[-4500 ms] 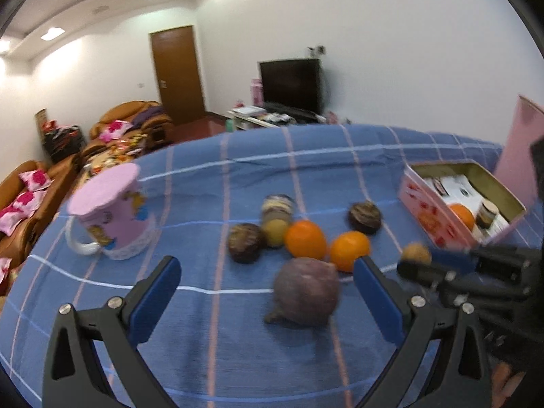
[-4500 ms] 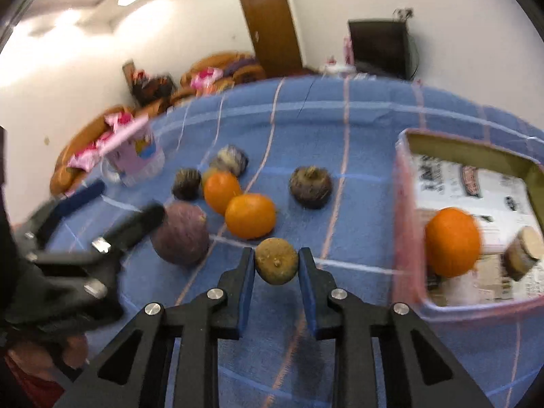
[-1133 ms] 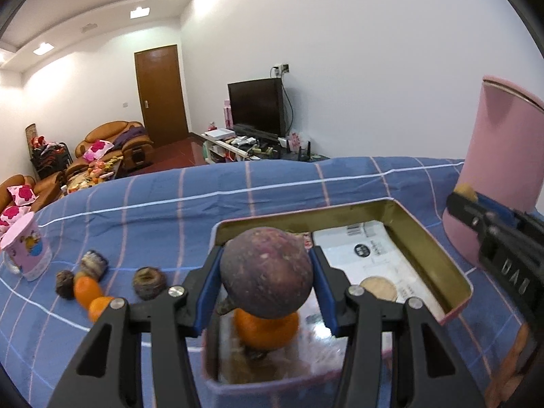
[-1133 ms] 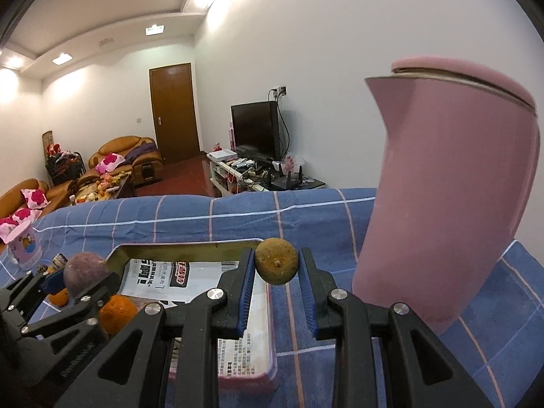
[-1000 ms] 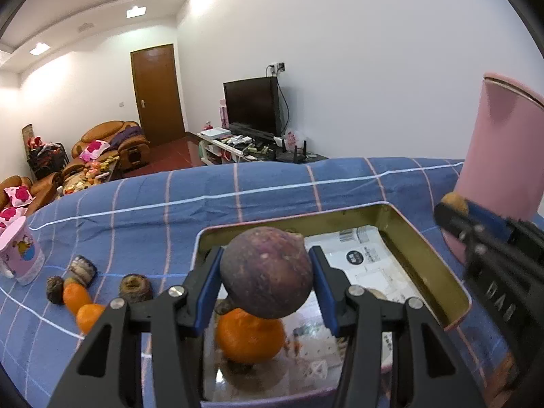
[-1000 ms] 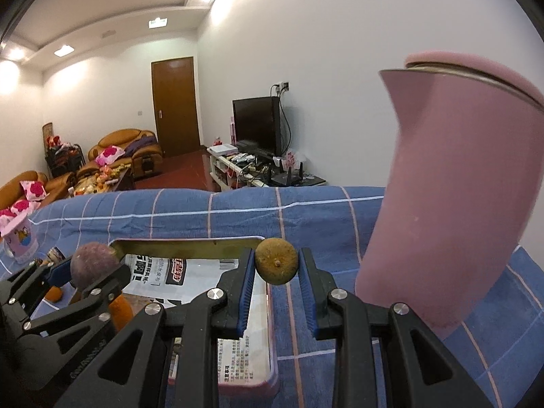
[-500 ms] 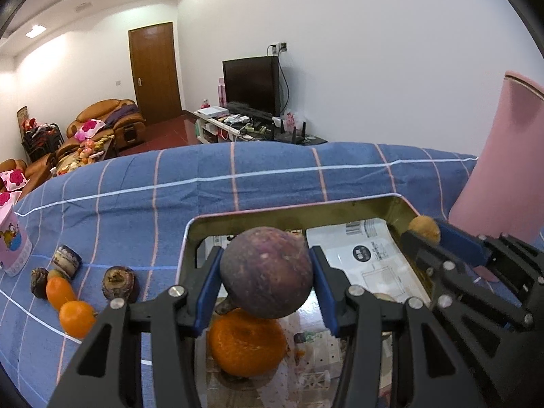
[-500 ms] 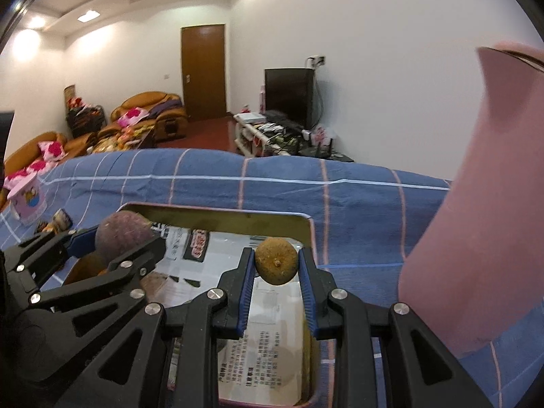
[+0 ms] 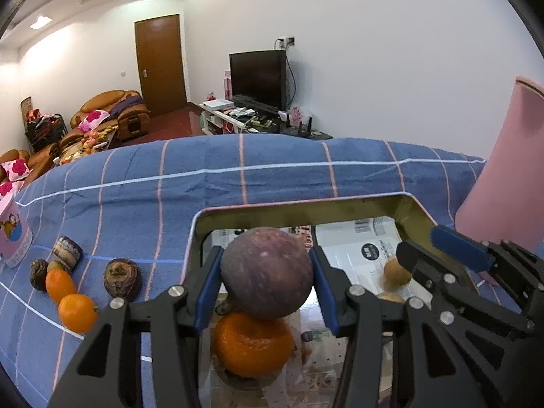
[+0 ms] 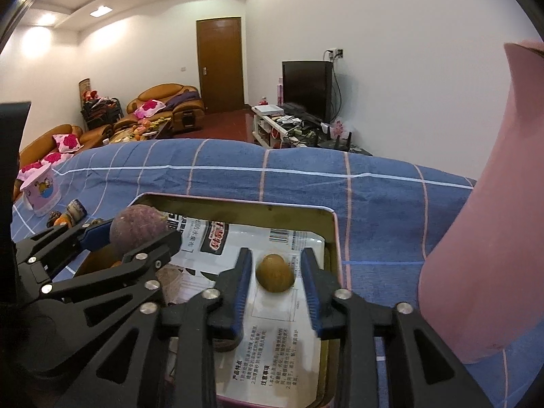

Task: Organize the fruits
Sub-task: 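Carry the lime and purple fruit into the tin with both grippers, then open both grippers to release the lime and purple fruit in the tin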

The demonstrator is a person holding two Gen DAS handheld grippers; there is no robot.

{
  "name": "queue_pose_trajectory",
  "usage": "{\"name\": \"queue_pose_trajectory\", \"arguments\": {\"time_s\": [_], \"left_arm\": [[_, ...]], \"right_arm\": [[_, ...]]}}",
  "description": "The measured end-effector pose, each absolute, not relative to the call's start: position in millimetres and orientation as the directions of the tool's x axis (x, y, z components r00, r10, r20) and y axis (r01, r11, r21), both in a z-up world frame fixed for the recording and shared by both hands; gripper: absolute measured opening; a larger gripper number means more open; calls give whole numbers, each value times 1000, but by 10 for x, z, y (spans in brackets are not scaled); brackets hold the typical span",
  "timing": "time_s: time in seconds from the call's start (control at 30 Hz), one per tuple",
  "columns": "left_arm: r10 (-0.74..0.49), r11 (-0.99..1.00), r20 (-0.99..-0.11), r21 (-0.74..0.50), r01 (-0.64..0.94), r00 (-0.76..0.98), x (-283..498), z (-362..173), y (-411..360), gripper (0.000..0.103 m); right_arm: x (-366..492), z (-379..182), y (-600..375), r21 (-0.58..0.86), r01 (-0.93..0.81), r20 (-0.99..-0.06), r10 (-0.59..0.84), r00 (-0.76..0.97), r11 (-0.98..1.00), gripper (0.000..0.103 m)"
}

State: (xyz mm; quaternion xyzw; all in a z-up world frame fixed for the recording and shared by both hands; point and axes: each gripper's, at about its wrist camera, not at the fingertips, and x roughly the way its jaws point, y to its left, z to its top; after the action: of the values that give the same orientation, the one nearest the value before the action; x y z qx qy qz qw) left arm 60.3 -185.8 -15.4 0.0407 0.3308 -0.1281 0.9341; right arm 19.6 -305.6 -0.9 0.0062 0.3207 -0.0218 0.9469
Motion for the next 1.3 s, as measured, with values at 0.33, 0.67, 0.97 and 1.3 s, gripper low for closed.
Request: {"name": "queue_pose_trajectory", "arguments": {"time_s": [0.33, 0.67, 0.97, 1.3], "left_arm": [[-160, 977, -534, 34, 210, 830, 407, -41, -1764, 92], [-117, 980, -416, 98, 172, 902, 229, 51, -1715, 103], [-106, 979, -404, 117, 167, 909, 147, 46, -1651, 103], [-117, 978, -427, 107, 178, 897, 20, 15, -1500, 103]], "right_arm": [[38, 94, -3247, 109, 92, -523, -21, 852, 990, 50], [-272, 302, -3329, 104, 231, -321, -188, 928, 967, 80], [-323, 284, -3247, 59, 252, -310, -222, 924, 966, 85], [-415, 268, -3188, 48, 287, -332, -256, 908, 957, 85]]}}
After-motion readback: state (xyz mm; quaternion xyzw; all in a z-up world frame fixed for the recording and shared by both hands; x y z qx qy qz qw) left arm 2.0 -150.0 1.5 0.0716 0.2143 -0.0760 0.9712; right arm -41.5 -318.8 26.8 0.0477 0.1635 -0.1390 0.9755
